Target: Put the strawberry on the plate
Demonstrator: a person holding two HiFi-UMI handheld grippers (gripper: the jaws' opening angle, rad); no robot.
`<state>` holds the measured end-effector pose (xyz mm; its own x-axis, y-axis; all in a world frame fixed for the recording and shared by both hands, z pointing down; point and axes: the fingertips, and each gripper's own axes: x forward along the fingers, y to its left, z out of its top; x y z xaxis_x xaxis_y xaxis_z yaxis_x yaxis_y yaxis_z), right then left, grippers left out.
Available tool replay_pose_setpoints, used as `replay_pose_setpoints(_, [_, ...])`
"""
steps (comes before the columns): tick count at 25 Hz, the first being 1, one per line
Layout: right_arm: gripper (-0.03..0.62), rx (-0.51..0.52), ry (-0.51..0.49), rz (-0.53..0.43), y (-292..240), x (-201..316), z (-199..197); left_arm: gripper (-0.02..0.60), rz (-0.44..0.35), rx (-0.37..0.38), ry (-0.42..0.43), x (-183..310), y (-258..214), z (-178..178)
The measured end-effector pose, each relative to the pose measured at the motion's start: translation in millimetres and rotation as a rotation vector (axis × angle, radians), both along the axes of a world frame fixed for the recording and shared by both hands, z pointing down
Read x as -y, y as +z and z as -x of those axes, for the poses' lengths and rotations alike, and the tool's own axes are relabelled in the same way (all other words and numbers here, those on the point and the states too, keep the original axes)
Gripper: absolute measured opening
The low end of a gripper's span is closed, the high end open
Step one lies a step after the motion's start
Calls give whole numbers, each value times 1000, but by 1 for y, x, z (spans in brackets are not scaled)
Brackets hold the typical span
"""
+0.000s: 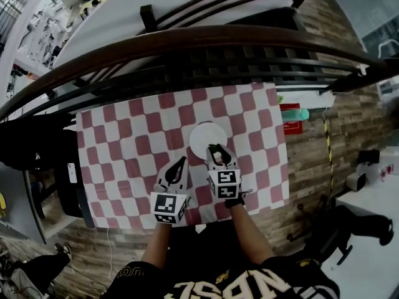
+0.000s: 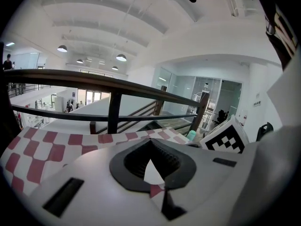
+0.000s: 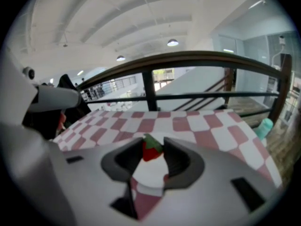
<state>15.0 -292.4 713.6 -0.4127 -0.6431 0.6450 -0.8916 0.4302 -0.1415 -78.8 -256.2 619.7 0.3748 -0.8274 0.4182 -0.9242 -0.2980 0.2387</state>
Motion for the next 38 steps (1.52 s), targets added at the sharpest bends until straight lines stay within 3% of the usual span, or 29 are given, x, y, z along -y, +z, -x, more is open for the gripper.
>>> replay_pose_setpoints(5, [144, -22, 16, 52, 36, 27, -7, 9, 33, 7, -17, 15, 26, -2])
replay_pose_setpoints(13, [144, -58, -4, 128, 64, 28, 3, 9, 75, 9, -22, 16, 47, -4])
replay_pose_setpoints(29, [144, -140, -35, 196, 79, 21, 15, 9, 76, 5, -34, 2, 39, 9])
replay_pose_setpoints(38, [144, -107, 1, 132, 52, 15, 12, 8, 50, 27, -51, -12, 22, 14])
